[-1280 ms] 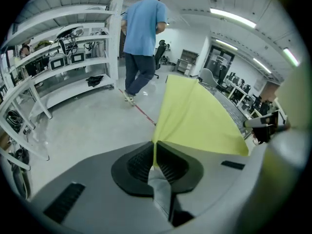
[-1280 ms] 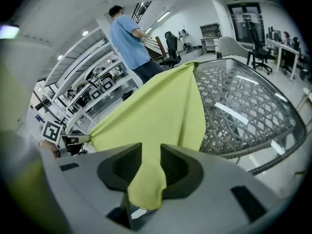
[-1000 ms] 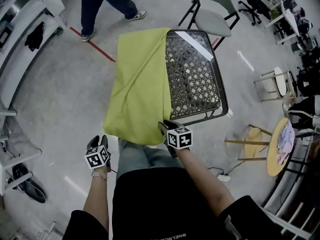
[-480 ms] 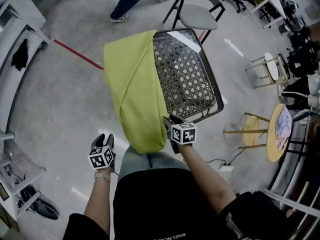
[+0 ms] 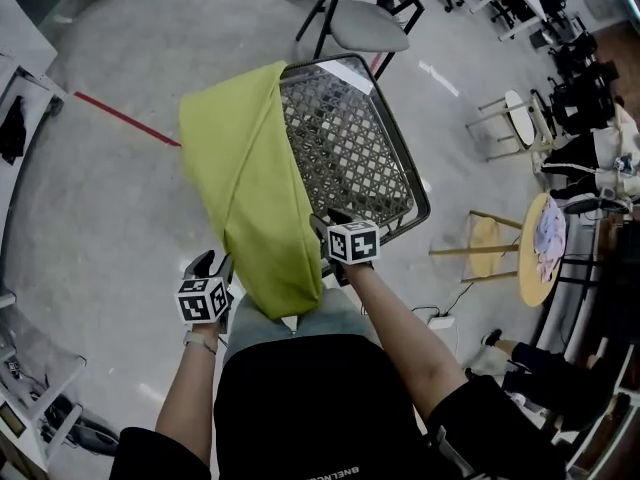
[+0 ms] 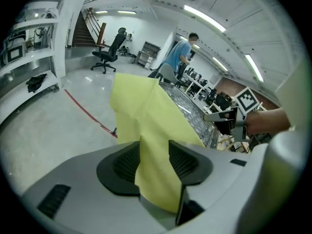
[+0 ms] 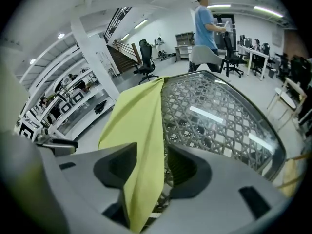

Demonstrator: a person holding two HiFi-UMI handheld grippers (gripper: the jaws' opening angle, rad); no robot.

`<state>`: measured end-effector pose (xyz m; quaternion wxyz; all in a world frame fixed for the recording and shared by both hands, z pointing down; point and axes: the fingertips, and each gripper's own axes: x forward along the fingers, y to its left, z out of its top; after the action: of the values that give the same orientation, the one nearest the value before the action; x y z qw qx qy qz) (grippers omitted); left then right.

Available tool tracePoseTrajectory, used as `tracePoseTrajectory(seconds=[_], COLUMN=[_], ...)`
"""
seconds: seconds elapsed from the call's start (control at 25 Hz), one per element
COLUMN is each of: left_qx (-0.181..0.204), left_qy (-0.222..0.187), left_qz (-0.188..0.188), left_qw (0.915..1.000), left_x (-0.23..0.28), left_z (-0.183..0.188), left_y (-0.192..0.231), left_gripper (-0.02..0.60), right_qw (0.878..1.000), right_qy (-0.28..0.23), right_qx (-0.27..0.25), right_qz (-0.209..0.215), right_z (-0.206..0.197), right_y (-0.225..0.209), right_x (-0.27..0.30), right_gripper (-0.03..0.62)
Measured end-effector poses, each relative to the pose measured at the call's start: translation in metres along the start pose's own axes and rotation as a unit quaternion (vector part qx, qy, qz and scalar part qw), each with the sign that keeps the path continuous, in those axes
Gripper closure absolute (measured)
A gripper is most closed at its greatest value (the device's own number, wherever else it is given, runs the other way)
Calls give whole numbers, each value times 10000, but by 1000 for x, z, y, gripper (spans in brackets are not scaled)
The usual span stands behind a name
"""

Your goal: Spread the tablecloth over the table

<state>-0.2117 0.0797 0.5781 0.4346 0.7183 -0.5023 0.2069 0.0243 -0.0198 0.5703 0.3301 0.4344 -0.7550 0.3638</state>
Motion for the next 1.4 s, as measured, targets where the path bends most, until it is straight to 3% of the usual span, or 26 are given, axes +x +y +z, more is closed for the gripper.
tracePoseTrajectory(seconds=[0.32,0.56,0.76,0.84,0.92,1.08,1.24,1.4], left_qx=[58,-73,-362,-436,-486,-505,-436,-271], left_qy=[267,307,317,343,400,435,430,494], left_qz=[-78,231,490,565,631,678,634,528], left_qw=[9996,9992,9976,9969,9960,9955,9961,9970], left_x=[15,10,6,6,7,9,17,30], left_z=[-5,-20,-32,-36,-39,-35,-29,-22], left_y=[-24,-40,-56,-62,-68,-76,-80,-90], left_gripper=[397,397,397,397,397,397,397,397], right_qw=[9975,9927,9890,9883,9872,9874,9873,9908], right_qy=[583,904,1113,1129,1155,1132,845,644], right_qx=[-346,-687,-948,-1010,-1066,-989,-1275,-1169], right_qz=[185,397,238,201,279,501,431,211], right_z=[-5,-16,-26,-26,-24,-15,-4,10], right_y=[-10,-2,-3,-5,-7,-11,-20,-46], right_x=[48,70,78,79,79,74,58,43], right_gripper=[405,399,401,419,496,567,577,577])
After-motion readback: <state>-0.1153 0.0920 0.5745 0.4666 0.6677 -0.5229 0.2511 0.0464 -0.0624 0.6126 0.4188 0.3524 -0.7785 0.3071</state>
